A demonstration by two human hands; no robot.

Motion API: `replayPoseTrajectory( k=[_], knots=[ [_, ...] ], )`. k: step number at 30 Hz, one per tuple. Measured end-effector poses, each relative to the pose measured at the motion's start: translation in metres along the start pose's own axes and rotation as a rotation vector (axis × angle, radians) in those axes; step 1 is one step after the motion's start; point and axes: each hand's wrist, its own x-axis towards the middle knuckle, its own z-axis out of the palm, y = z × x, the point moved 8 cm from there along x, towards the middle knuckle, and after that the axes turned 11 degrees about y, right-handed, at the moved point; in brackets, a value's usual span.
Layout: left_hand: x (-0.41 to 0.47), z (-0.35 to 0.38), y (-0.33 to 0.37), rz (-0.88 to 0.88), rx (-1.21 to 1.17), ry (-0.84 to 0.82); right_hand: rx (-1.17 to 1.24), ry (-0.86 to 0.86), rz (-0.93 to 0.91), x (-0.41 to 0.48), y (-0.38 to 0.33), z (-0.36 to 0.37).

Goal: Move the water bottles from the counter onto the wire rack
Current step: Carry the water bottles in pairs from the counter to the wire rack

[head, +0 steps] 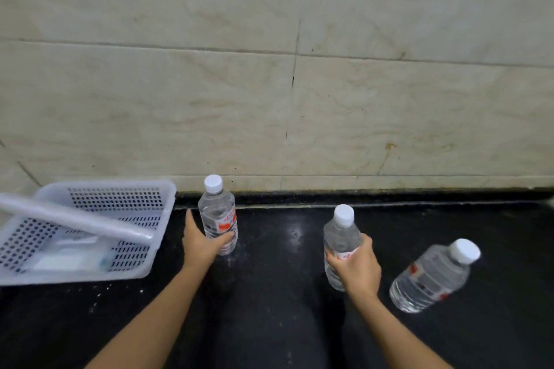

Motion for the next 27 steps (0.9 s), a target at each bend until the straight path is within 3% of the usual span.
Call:
replayPoseTrajectory(
  k=[4,7,10,17,27],
  knots=[
    [0.023,0.02,0.004,0.017,-0.101,-0.181,0.014,0.092,0.136,-0.027,0.014,-0.017],
    [0.023,0.019,0.002,0.022,-0.072,-0.172,0.018,0.132,0.172,-0.055,0.021,-0.027],
    [0.012,0.021,0.001,0.04,-0.097,-0.282,-0.013,0.131,0.192,-0.074,0.021,-0.033],
    [-0.083,0.022,-0.006,0.022,-0.161,-0.681,-0.22,0.052,0.15,-0.108,0.03,-0.074],
    [-0.245,0.074,0.056,0.166,-0.123,-1.031,-0.155,0.226,0.224,-0.149,0.107,-0.222]
  ],
)
